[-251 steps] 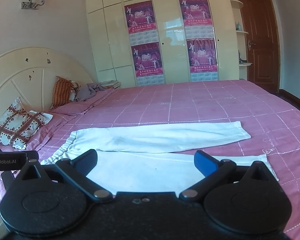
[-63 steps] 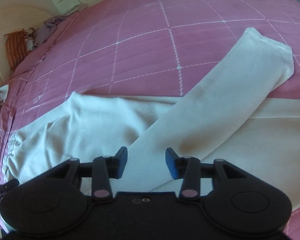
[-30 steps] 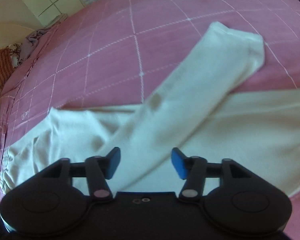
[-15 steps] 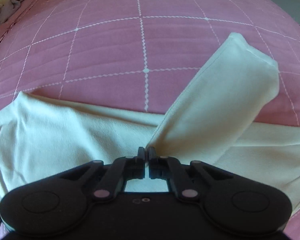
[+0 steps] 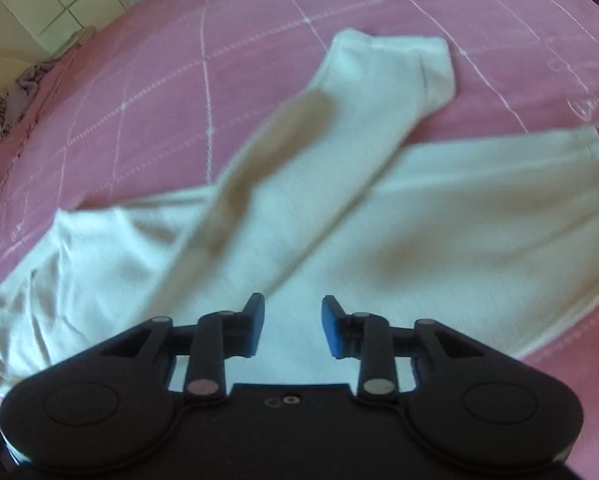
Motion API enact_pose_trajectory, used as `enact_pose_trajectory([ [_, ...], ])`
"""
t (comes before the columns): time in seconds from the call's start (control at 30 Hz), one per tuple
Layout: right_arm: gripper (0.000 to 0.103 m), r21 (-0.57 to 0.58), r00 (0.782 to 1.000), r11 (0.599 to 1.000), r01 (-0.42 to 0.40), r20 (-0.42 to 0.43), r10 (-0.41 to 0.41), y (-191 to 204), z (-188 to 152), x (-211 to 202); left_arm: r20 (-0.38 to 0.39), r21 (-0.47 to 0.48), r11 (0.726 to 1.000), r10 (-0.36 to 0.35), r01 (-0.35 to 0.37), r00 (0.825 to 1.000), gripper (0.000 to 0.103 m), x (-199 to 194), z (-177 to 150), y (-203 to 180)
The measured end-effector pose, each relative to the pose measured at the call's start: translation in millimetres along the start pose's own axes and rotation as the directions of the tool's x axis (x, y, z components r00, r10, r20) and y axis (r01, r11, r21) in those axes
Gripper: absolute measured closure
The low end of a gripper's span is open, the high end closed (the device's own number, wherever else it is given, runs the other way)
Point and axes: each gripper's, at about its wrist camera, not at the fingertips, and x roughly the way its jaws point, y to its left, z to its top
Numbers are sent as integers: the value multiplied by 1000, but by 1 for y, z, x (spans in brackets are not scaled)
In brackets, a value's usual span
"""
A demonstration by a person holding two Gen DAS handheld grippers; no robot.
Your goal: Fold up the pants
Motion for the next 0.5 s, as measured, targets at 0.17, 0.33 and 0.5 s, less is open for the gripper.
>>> enact_pose_trajectory([
  [0.17, 49, 28, 1000, 999, -17, -7, 17, 30, 43, 27, 6, -2, 1000, 5, -5, 1000, 95, -1, -2, 0],
  [0.33, 82, 10, 999, 999, 44, -5, -44, 46, 50, 49, 8, -2, 1000, -1, 1, 1000, 95, 0, -3, 1],
  [0.5, 100, -88, 995, 995, 44, 97, -36, 43, 37, 17, 22, 20, 1000, 3, -3, 1000, 95, -2, -6, -1],
])
